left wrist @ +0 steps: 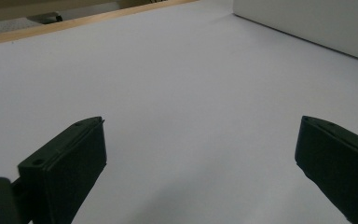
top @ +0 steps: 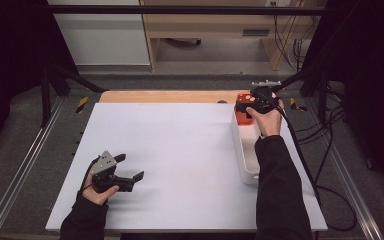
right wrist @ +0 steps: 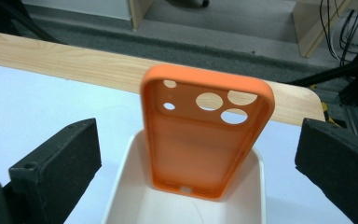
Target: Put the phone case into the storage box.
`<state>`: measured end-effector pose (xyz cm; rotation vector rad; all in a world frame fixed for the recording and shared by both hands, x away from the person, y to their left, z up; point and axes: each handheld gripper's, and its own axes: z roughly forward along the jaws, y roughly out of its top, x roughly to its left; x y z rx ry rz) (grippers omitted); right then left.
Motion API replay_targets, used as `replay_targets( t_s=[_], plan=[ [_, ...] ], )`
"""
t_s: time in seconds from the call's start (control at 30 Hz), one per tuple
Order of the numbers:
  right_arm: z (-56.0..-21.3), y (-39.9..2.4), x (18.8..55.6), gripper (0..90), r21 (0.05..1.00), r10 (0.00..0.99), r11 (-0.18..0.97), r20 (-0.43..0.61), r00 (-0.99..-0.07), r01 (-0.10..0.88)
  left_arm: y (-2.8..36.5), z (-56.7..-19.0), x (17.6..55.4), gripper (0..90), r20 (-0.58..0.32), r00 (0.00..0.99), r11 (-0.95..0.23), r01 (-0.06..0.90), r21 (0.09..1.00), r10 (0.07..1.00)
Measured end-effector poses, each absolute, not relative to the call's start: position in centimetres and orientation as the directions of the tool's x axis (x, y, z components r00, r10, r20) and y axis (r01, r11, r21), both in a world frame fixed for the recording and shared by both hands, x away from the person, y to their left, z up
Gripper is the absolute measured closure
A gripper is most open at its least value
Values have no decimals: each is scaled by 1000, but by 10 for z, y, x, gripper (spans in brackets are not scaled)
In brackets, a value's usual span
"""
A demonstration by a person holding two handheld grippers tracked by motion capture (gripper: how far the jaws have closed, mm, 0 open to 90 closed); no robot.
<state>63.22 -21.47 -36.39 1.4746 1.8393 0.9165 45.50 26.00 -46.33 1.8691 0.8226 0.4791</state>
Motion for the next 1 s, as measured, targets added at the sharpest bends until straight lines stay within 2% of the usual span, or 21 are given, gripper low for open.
replay_targets(
  t_s=[0.4,0.57,0.7,1.0],
  plan=[
    [-340,-208,590,5,864,940,186,-17,-341,469,260,-463,455,17,-29,688,-271,325,906,725],
    [-331,-205,567,6,885,907,198,-2,-422,421,260,-463,454,17,-29,687,-270,323,907,726],
    [-326,-204,543,6,902,854,232,-10,-520,365,260,-462,454,17,-28,687,-271,324,906,726],
    [-333,-208,500,6,924,780,240,-2,-625,297,259,-462,454,17,-22,690,-273,316,909,724]
  ],
)
